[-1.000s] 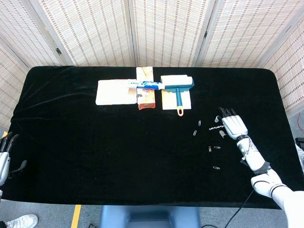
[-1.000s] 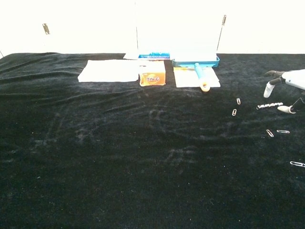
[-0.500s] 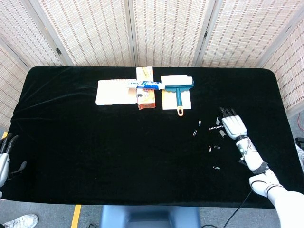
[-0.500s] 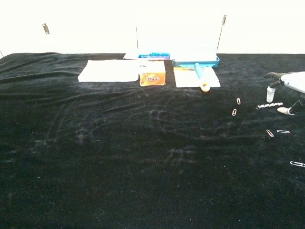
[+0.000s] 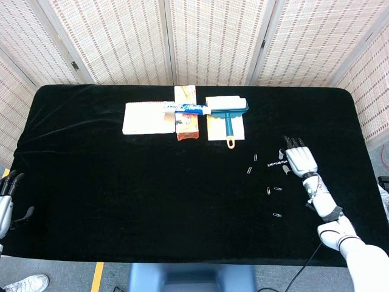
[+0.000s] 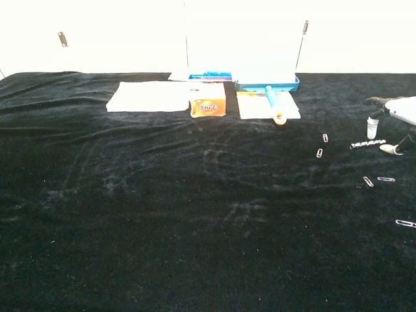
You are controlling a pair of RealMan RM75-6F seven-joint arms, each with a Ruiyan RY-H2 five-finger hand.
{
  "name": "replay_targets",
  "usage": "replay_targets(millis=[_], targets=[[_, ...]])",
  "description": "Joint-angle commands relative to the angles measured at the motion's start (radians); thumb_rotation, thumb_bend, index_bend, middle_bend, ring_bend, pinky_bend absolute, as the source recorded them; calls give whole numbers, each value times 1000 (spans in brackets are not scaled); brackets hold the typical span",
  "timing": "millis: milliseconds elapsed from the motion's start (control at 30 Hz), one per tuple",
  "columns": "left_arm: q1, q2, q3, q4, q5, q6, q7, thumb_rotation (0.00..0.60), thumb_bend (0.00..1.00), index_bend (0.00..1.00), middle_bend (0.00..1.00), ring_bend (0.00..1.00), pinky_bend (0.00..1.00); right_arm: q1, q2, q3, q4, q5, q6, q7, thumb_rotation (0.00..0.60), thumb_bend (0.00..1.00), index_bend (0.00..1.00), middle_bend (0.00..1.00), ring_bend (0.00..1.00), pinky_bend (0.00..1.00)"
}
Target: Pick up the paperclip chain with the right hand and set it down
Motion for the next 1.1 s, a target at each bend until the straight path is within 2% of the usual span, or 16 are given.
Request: replay_targets(millis=[33,300,833,967,1100], targets=[[0,0,0,1,-1,-1,-1,600,397,0,23,4,0,3,-4,-1,5,1,-6,4,600,390,437,0,0,0],[-5,4,-2,8,-3,-11,-14,600,464,0,23,4,0,3,-16,2,21,4,-2,15,600,390,487,0,0,0],[-17,7,-6,17,-12,-31,-22,600,463,0,23,4,0,4,-23,8,35,18,-29,0,600,391,522,0,0,0],[-14,8,-5,16,-9,-24,-25,600,464,0,23,4,0,5,-23,13,32,22,-24,-3,600,393,580,0,0,0],[-13,8,-4,16,-8,-22,-27,600,464,0,23,4,0,4,-23,21,32,31,-18,-26,600,393,705,11,0,0]])
